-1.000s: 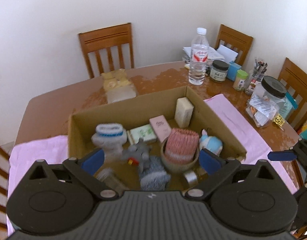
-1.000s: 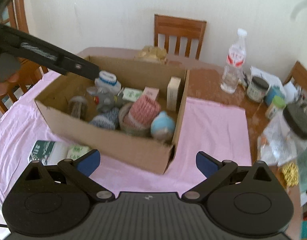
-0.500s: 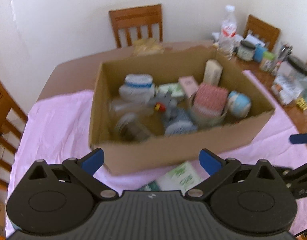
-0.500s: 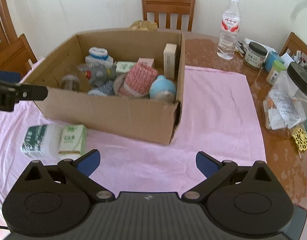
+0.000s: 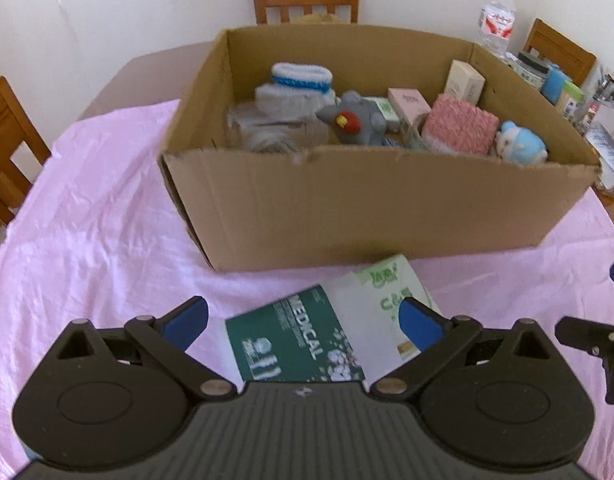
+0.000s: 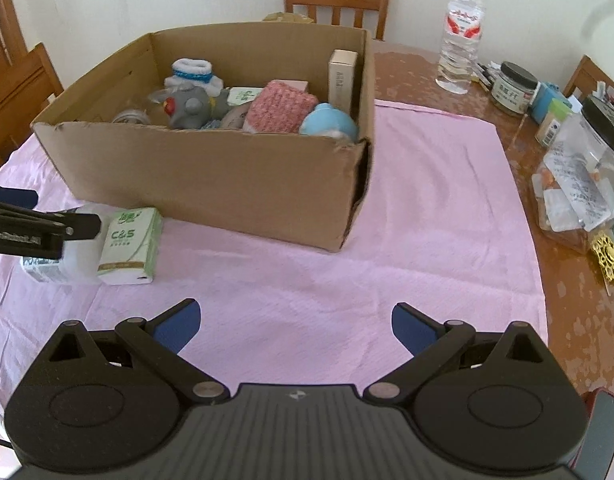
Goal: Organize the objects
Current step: 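Withdraw both tools and move toward MEDICAL tub and C&S tissue pack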
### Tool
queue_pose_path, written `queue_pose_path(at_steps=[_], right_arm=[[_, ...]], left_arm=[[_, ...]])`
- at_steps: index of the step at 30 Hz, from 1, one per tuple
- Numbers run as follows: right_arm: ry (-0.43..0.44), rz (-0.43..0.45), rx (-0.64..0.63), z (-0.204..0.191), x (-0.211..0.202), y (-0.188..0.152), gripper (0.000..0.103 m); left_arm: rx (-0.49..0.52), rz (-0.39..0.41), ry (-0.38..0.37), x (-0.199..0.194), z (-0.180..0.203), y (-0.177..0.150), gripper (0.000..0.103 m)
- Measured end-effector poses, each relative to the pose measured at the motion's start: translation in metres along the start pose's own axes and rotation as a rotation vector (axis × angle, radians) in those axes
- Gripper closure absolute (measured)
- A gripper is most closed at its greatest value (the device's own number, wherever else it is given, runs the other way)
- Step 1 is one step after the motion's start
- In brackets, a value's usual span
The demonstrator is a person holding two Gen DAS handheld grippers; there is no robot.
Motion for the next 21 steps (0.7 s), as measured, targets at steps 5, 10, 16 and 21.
queue_pose_path(at_steps=[5, 10, 16, 21], right_arm=[[0.008, 0.003, -0.008, -0.007, 0.000, 0.004, 0.000], [0.026, 0.005, -0.021, -0.018, 0.003, 0.010, 0.000], [0.046, 0.001, -0.050, -0.038, 0.008, 0.017, 0.000], [0.067, 0.002, -0.065, -0.057, 0.015, 0.025, 0.000]], left_arm=[[-0.020, -0.017, -0.010, 0.001, -0.009, -0.007, 0.001], [-0.017, -0.012, -0.012, 0.000, -0.020, -0.008, 0.001], [-0.049, -0.013, -0.004, -0.002, -0.046, -0.008, 0.001], [-0.029, -0.013, 0.037, -0.002, -0.068, -0.011, 0.001]])
Point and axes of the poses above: each gripper's, at about its wrist camera, not at the fingertips, and x roughly the way its jaws point, z to its right, y to its top, the point moved 8 cm from there along x, roughly the way its jaws point, and after that the axes turned 10 degrees about -x, right-handed, at the moved point
